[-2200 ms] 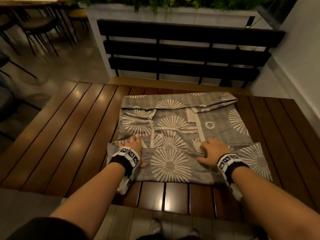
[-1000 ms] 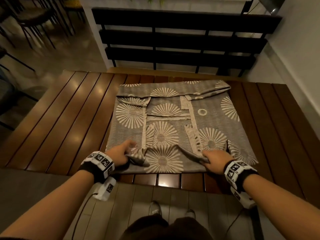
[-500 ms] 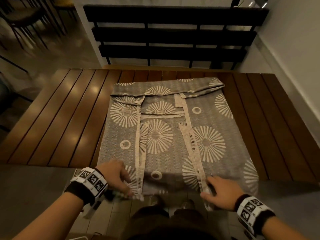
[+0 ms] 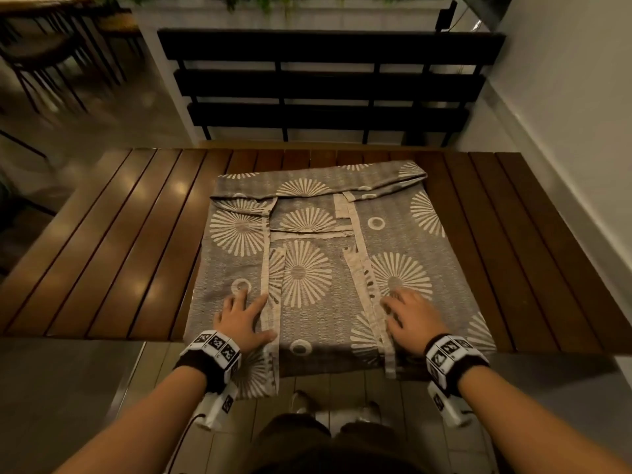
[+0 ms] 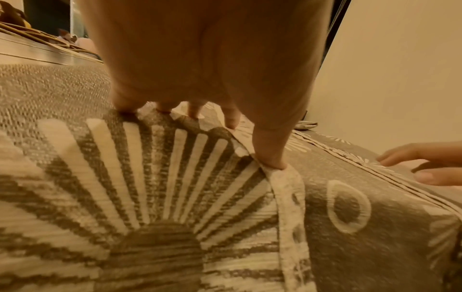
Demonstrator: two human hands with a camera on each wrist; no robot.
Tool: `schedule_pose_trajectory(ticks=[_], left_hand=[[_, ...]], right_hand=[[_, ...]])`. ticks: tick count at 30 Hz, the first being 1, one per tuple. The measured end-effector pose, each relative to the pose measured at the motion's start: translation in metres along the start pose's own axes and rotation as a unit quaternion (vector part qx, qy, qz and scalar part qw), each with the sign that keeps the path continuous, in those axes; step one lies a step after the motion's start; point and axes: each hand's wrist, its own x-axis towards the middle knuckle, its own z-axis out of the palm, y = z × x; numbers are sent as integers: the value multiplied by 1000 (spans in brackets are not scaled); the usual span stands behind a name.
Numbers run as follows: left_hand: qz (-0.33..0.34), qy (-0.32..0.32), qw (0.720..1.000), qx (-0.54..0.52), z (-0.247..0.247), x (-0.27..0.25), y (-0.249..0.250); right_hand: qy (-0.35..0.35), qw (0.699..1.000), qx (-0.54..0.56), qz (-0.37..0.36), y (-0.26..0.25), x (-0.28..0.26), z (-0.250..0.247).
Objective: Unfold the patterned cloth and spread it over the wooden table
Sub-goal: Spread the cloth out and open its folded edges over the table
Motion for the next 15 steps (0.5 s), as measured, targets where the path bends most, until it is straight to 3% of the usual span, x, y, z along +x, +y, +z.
schedule_pose_trajectory(ticks=[5, 9, 11, 13, 15], left_hand=[[1, -30, 999, 22, -27, 13, 6], [0, 96, 995, 38, -48, 29, 21], [-6, 128, 992, 23, -50, 38, 29], [-28, 109, 993, 16, -48, 44, 31], [-49, 51, 997, -8, -42, 45, 26]], right_hand=[[-39, 999, -7, 19, -20, 52, -6], [-54, 997, -36, 40, -27, 83, -10], [-60, 997, -39, 42, -29, 96, -11], [-77, 994, -19, 74, -28, 105, -11], [-103, 987, 7, 120, -27, 107, -10]])
